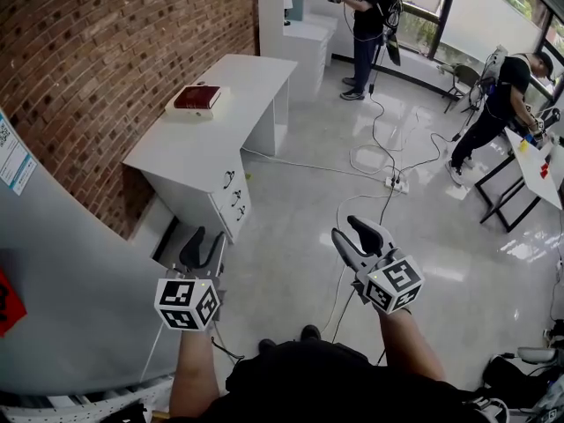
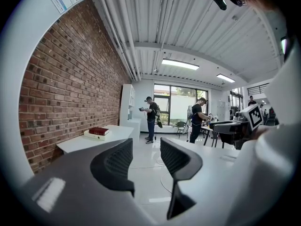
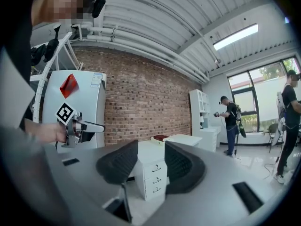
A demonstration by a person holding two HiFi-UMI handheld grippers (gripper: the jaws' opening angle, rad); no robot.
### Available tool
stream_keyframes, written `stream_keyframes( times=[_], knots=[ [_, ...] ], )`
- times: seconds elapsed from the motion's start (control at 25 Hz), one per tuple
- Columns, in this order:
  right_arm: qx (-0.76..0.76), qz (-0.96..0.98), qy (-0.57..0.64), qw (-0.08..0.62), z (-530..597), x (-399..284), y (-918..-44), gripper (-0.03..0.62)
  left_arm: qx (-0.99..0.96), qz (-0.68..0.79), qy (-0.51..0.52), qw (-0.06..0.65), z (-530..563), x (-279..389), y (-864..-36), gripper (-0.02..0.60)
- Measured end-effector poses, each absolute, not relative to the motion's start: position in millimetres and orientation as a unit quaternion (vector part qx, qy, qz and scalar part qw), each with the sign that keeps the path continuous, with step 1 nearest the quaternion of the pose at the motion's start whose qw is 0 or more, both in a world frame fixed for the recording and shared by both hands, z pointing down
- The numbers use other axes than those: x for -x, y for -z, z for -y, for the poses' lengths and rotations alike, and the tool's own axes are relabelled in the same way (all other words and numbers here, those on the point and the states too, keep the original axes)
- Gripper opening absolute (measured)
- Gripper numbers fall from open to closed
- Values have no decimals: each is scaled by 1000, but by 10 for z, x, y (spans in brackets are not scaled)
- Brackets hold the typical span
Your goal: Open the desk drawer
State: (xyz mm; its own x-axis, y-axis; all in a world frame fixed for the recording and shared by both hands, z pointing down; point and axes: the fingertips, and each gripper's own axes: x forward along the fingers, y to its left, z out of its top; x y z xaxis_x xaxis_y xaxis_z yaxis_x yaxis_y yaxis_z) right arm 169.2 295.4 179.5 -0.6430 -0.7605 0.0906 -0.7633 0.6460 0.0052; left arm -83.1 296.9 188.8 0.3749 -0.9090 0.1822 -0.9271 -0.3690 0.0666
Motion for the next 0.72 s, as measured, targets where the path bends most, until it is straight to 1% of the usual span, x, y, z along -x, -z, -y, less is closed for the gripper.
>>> stream_keyframes(
  times=[0.16,0.4,0.48,0.72],
  knots=[
    [-421,906,-18,46,-2988,-1690,-1810,189,-825,556,-57,81,-2980,851,-1900,213],
    [-436,898,-22,50,-2964,-1803,-1831,269,-823,559,-60,80,-3014,815,-1916,259],
    [-437,897,-22,53,-2951,-1826,-1842,279,-822,560,-61,80,-3036,793,-1920,262],
    [-417,908,-16,46,-2888,-1786,-1780,279,-814,571,-64,86,-3050,774,-1969,272]
  ],
)
